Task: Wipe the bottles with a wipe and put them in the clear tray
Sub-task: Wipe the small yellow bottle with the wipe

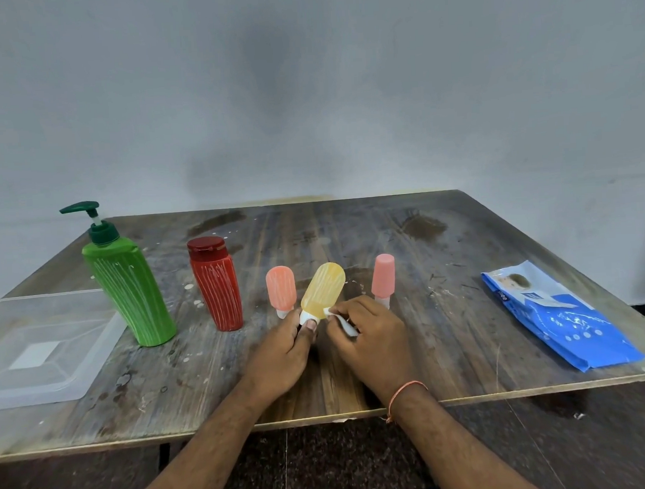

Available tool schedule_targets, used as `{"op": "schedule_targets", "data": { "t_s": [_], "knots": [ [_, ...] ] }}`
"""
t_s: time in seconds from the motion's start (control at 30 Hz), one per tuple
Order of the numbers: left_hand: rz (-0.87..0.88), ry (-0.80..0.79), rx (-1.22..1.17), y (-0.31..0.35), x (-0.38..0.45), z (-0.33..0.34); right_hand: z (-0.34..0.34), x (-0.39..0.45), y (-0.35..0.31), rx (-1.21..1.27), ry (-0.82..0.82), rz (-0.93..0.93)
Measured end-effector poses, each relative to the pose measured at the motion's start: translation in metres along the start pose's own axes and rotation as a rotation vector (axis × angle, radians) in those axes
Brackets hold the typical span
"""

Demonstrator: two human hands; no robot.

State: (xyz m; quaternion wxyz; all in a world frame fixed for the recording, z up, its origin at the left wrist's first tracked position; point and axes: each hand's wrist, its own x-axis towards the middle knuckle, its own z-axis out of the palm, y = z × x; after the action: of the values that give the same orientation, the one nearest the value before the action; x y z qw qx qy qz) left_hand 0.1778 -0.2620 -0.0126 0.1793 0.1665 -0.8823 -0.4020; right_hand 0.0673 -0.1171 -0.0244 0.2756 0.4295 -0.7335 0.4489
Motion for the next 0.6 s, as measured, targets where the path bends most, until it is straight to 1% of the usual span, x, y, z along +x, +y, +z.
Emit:
{"op": "schedule_targets", "data": {
  "t_s": [0.17,0.33,0.5,0.6],
  "knots": [
    [0.016,0.008,-0.009,-0.0027,0.0004,0.0001,0.0028,-0.0003,-0.0008,0.052,0.001,-0.052],
    [0.023,0.007,0.044,-0.0012,0.0003,0.0003,0.004,0.0003,0.0017,0.022,0.038,-0.014],
    [0.028,0.021,0.071,-0.0024,0.002,0.0015,0.0031,-0.0009,-0.0016,0.056,-0.024,-0.067],
    [0.041,0.034,0.09,-0.0008,0.0016,0.0011,0.0026,-0.0006,-0.0009,0.013,0.003,-0.028]
  ]
}}
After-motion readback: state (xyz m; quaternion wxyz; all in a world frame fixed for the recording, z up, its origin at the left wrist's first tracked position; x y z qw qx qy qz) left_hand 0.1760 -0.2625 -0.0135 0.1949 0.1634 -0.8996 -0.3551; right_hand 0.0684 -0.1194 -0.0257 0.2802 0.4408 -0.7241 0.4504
